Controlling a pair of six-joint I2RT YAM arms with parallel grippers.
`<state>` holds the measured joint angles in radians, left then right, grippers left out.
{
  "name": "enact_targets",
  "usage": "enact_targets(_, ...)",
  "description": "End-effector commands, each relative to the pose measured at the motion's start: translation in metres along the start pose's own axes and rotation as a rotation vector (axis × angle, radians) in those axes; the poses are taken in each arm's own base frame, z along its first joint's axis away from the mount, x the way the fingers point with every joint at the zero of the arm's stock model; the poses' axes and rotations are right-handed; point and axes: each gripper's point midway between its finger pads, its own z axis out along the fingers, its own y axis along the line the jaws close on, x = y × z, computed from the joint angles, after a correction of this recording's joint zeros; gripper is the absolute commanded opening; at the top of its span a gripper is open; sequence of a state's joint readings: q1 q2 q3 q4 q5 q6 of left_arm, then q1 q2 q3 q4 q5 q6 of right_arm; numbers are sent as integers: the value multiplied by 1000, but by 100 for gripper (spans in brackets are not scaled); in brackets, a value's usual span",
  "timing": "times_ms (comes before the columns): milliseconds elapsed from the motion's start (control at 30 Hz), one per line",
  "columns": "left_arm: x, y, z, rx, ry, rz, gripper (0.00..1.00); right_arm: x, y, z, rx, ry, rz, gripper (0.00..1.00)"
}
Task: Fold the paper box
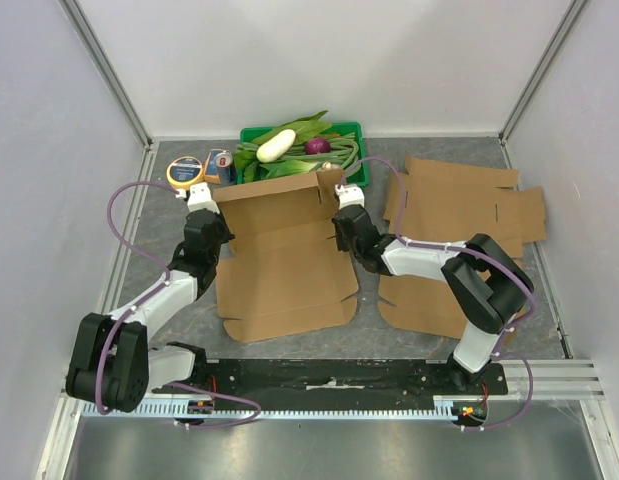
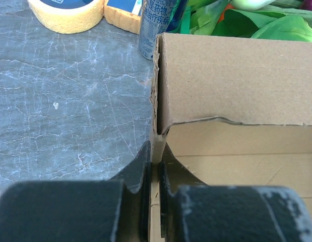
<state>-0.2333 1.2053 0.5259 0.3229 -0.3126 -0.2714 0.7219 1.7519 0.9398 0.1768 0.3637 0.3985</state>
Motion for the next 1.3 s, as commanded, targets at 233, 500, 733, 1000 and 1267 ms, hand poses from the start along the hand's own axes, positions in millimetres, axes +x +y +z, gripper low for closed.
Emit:
enact_targets(233,-8,-2,-3,0,-33,-52,2,81,-21,7,100,110,141,0)
enact_targets(500,-10,-2,-5,1,-37,-55,2,17,-14,-22,33,-39,27,1)
enact_targets(733,-11,-2,-6,2,-41,-58,2,-33,16,-39,-102,-170,9,20)
enact_targets(1000,-10,1,-5,-8,-40,-48,2,-46,4,2,77,-170,-56,0)
enact_targets(1267,-13,2,-6,-15,-48,-44,2,-32,-32,7,280,-163,-113,0)
